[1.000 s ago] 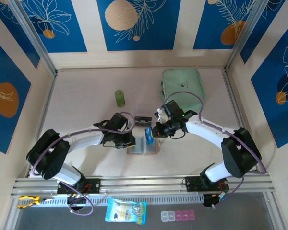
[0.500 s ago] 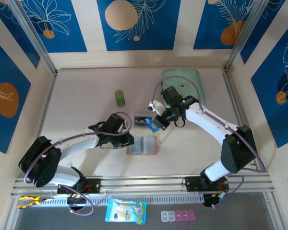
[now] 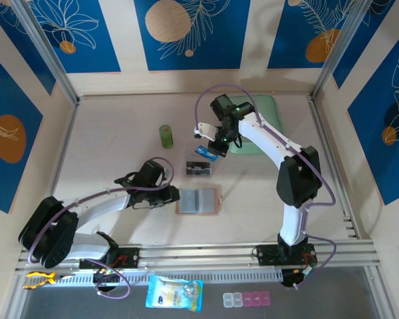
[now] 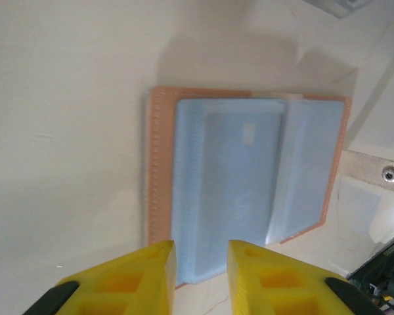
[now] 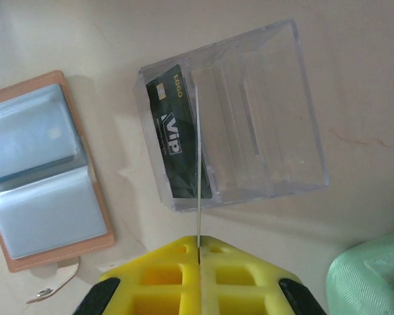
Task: Take the credit cards out of the card holder
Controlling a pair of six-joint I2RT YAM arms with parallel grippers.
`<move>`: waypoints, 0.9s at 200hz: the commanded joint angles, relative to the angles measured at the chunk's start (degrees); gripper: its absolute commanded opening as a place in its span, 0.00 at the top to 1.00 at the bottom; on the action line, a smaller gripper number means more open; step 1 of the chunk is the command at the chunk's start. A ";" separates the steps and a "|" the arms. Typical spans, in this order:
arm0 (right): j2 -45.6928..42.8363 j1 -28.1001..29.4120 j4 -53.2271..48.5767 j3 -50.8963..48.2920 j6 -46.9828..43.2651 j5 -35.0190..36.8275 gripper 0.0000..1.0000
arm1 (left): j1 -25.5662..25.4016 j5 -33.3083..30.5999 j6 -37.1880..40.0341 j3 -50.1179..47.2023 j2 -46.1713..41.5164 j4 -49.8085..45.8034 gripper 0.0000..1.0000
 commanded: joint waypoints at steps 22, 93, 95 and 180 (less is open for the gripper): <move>5.39 0.29 -6.61 6.54 -4.21 -0.48 1.00 | 3.60 2.10 -0.63 -3.16 -3.01 1.36 0.70; 7.84 1.05 -8.45 11.25 -6.28 0.39 1.00 | 5.39 1.52 -0.30 -4.36 -6.39 -0.51 0.69; 7.95 1.08 -8.46 11.37 -6.31 0.46 1.00 | 5.33 1.50 -0.34 -4.40 -6.37 -0.50 0.69; 14.40 1.77 -11.61 17.02 -9.78 1.65 1.00 | 6.10 1.44 -0.55 -5.31 -8.20 -2.89 0.69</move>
